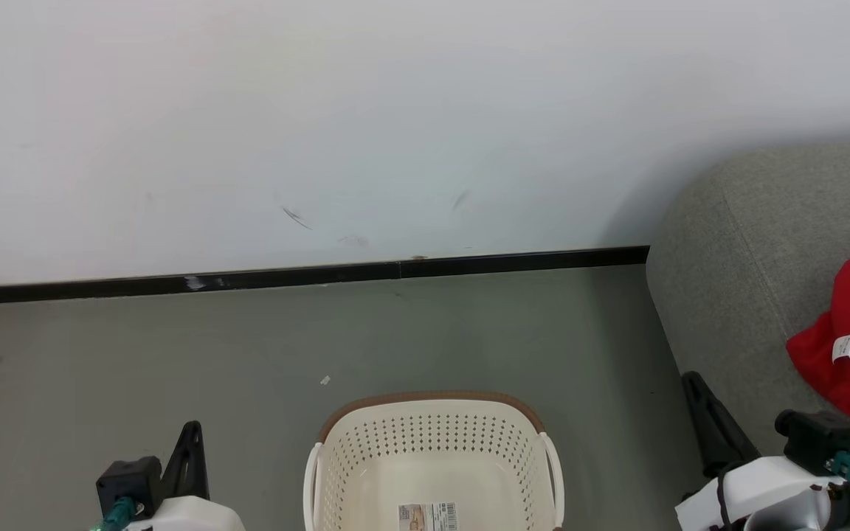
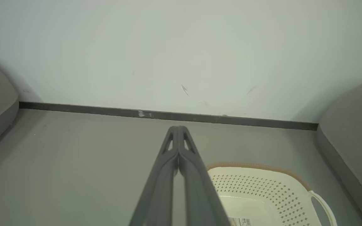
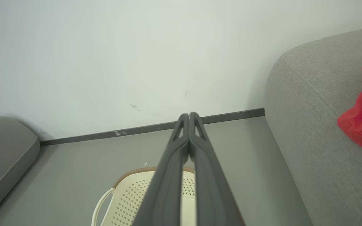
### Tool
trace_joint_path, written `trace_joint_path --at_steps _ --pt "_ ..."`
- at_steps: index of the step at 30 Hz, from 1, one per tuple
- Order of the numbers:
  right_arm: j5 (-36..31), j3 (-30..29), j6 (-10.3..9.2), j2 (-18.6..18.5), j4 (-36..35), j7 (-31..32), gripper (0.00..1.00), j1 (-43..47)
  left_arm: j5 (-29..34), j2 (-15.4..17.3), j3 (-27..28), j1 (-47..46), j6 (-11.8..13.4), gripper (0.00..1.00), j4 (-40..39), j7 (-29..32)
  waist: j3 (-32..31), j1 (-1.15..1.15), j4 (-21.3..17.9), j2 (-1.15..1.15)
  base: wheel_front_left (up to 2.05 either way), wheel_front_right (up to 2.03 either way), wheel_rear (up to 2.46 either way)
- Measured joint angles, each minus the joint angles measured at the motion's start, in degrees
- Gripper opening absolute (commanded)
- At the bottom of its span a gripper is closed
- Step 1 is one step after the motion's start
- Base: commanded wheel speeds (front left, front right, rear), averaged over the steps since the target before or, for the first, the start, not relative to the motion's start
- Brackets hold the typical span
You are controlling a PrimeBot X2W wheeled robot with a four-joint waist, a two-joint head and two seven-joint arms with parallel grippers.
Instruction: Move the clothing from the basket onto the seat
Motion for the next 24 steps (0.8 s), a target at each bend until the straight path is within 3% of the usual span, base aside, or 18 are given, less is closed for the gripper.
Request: trace_joint_path --at_steps 8,24 --pt "9.5 0.0 0.00 0.0 -0.2 1.3 0.00 0.0 -6.7 -0.5 1.9 0.1 -1.9 0.00 -0.6 1.3 -0.2 0.05 -0.3 0.00 0.00 0.00 0.00" --pt "23.7 -1.0 0.00 -0.2 0.1 4.5 0.00 0.0 -18.0 -1.8 5.7 0.4 -6.2 0.00 -1.6 4.7 -1.2 0.80 -0.8 0.00 0.00 0.00 0.00"
